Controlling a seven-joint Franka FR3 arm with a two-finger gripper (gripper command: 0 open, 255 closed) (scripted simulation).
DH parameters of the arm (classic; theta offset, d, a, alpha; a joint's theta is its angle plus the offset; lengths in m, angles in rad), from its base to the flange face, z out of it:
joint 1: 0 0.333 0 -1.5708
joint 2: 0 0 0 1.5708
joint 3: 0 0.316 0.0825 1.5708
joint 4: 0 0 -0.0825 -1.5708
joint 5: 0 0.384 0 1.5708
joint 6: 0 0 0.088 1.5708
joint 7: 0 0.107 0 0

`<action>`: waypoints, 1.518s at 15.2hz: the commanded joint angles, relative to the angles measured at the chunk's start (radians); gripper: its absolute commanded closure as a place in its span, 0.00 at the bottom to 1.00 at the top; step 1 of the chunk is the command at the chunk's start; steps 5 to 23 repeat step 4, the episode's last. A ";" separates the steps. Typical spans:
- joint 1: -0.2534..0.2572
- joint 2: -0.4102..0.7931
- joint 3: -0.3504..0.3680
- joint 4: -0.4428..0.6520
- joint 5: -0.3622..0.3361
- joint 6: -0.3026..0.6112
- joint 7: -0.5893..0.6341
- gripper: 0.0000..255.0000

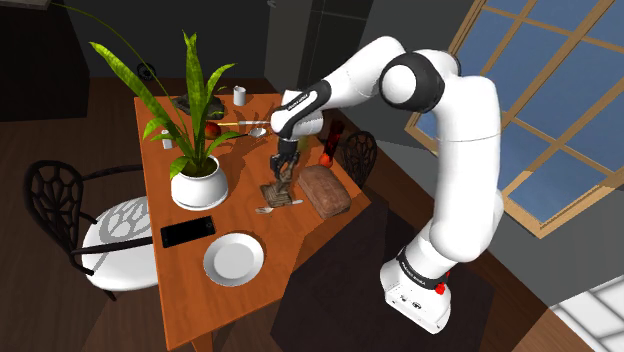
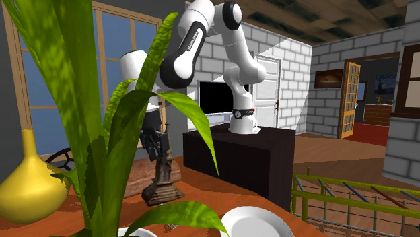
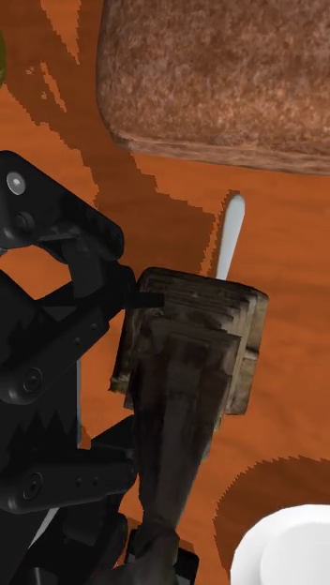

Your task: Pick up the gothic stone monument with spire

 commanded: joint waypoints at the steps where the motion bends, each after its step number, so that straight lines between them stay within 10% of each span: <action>1: 0.000 -0.025 -0.003 -0.007 -0.003 -0.018 0.002 1.00; 23: 0.001 -0.038 -0.004 -0.009 -0.005 -0.028 0.004 1.00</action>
